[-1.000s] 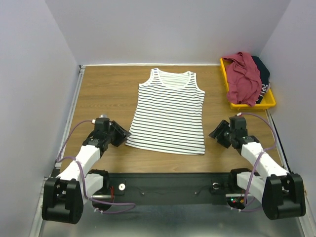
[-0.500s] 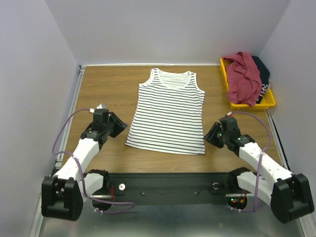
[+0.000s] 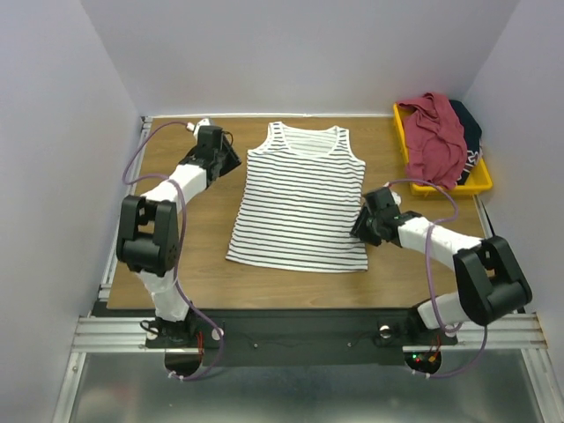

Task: Fold and stack the tank tops
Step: Flatten the tank top out, then fold the tank top

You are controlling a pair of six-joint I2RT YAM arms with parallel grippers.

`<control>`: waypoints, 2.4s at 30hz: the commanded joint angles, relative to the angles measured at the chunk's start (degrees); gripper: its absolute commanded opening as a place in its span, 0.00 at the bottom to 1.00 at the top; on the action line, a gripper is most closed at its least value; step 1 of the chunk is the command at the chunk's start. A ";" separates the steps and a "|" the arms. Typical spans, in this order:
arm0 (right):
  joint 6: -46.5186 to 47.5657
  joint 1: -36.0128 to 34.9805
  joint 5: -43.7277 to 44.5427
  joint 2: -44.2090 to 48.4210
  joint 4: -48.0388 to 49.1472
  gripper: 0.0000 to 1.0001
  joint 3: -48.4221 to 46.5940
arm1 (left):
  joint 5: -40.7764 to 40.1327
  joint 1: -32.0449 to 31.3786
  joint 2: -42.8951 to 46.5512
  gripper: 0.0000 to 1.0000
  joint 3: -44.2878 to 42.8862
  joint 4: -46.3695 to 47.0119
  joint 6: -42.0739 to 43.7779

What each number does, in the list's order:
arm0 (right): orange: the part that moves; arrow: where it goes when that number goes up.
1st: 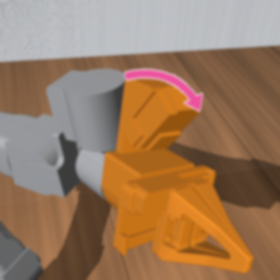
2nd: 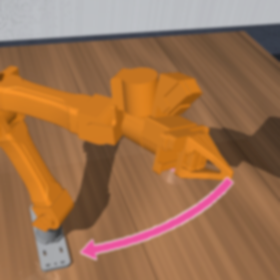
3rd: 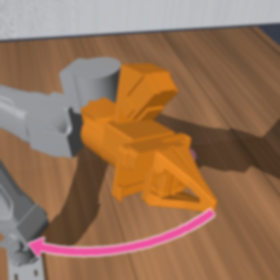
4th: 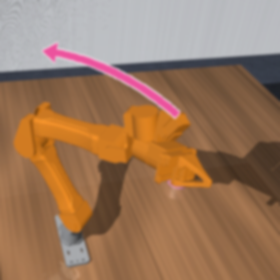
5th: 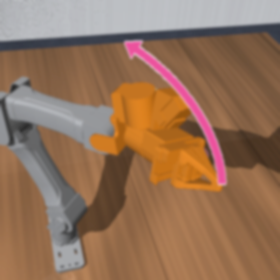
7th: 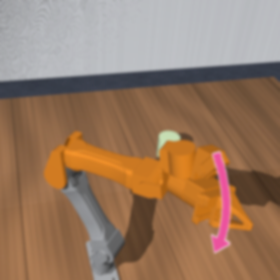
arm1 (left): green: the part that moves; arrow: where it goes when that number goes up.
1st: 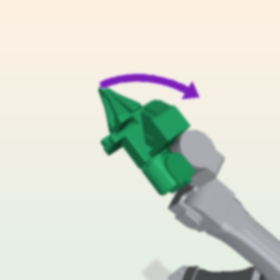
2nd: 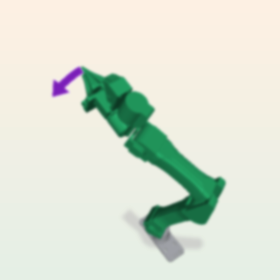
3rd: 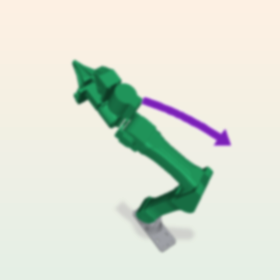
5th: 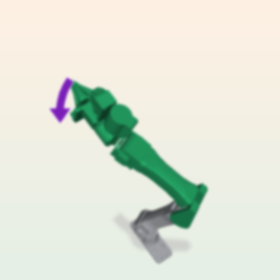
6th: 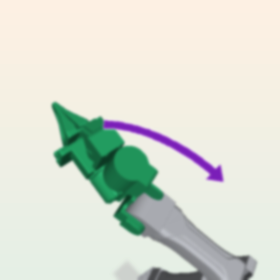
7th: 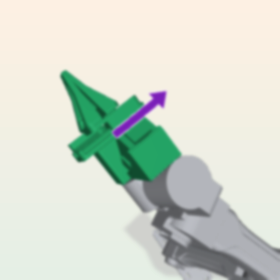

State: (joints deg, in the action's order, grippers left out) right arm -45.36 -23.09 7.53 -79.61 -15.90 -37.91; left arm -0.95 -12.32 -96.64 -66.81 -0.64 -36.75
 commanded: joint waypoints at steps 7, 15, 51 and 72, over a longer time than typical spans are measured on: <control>7.30 13.13 -1.55 -8.01 4.65 0.48 -3.13 | 2.01 -0.69 -17.61 0.46 -19.06 -3.84 9.68; 10.21 12.90 -3.32 -3.19 2.21 0.48 -4.80 | 1.39 -0.60 -22.00 0.49 -23.45 -2.43 12.58; -3.85 -43.97 16.72 -39.39 -8.97 0.45 -48.22 | 2.01 -0.16 -34.05 0.29 -33.39 -1.73 17.42; -2.36 -49.42 24.90 -43.17 -20.13 0.45 -57.35 | 1.48 -0.16 -34.40 0.00 -32.69 -1.29 15.75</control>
State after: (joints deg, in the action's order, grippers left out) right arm -48.16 -71.75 28.77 -120.81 -33.10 -91.92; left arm 1.39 -12.64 -132.29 -100.49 -2.37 -20.78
